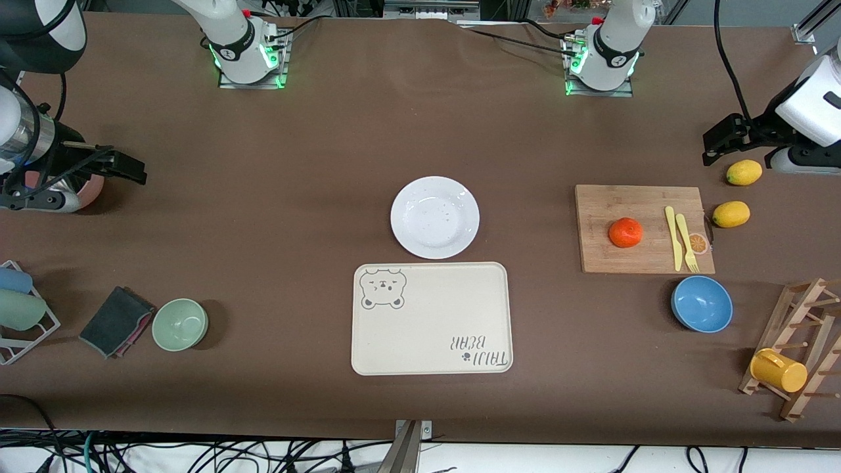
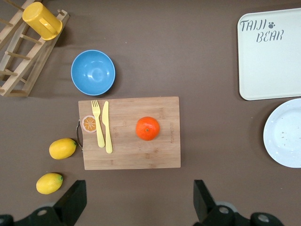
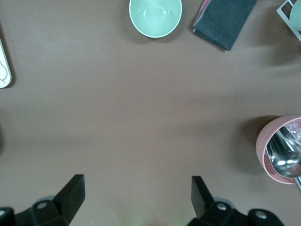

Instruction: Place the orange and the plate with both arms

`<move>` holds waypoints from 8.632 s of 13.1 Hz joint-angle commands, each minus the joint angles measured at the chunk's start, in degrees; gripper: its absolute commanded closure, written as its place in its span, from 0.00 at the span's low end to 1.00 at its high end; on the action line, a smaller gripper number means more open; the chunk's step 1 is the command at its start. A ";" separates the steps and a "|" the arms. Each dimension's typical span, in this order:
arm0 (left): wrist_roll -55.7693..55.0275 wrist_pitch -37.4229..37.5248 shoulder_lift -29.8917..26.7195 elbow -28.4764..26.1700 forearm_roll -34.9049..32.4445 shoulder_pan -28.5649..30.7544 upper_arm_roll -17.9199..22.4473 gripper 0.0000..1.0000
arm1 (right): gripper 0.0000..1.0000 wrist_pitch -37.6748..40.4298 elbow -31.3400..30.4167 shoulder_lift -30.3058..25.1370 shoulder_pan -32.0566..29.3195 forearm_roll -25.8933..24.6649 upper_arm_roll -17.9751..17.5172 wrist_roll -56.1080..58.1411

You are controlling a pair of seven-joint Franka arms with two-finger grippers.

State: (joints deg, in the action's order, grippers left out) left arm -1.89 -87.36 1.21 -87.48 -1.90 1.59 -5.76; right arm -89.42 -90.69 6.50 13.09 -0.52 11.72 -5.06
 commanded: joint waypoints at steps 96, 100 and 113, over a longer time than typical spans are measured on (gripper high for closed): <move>0.58 -56.34 18.91 -40.31 1.19 2.37 1.10 0.02 | 0.00 0.91 0.07 -0.53 0.00 0.61 -0.47 -0.13; 0.66 -56.43 19.44 -40.31 0.84 2.37 1.19 0.53 | 0.00 0.91 0.07 -0.53 0.00 0.61 -0.47 -0.13; -4.41 -52.47 10.74 -37.95 9.96 1.67 -12.59 0.91 | 0.00 0.91 -0.02 -0.53 0.00 0.61 -0.47 -0.13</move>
State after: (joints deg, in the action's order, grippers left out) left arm -3.54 -140.82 12.34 -126.65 4.53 3.82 -15.24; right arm -89.10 -90.69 6.50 13.10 -0.45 11.33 -4.78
